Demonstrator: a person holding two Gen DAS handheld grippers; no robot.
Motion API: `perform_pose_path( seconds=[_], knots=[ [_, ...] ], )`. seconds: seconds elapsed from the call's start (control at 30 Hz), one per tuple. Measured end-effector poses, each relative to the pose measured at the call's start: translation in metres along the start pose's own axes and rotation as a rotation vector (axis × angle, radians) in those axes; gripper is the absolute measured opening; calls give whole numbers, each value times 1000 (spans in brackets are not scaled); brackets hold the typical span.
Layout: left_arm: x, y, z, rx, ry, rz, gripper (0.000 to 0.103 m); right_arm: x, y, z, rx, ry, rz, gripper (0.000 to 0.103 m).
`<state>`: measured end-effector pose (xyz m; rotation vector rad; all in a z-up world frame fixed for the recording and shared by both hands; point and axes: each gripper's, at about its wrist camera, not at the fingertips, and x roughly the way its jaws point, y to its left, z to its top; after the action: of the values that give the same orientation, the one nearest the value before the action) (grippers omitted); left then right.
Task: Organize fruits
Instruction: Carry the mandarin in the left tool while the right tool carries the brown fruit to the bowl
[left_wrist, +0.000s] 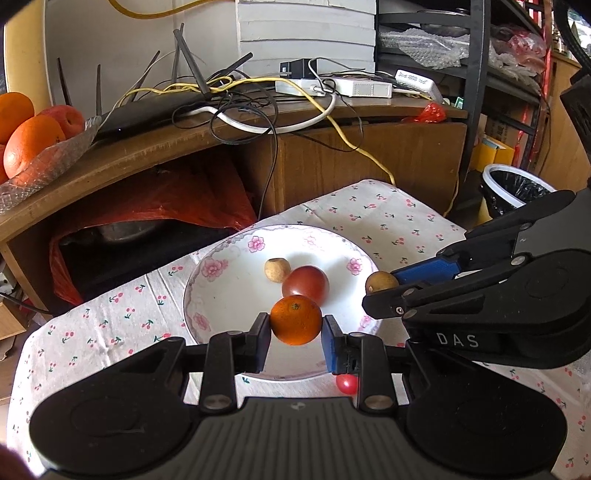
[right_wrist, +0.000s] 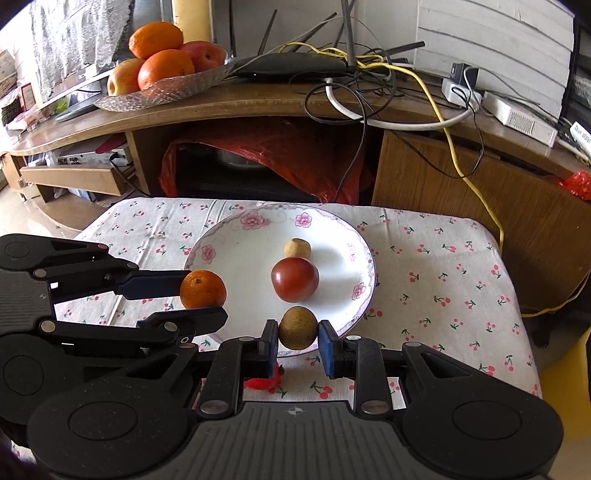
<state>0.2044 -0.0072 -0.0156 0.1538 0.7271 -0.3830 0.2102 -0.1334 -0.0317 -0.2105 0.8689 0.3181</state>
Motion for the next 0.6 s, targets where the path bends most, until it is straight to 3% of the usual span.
perform_pose_path(
  seconds=[0.6],
  knots=[
    [23, 12, -1, -33, 29, 37, 36, 29, -2, 10, -31, -12, -10, 22]
  ],
)
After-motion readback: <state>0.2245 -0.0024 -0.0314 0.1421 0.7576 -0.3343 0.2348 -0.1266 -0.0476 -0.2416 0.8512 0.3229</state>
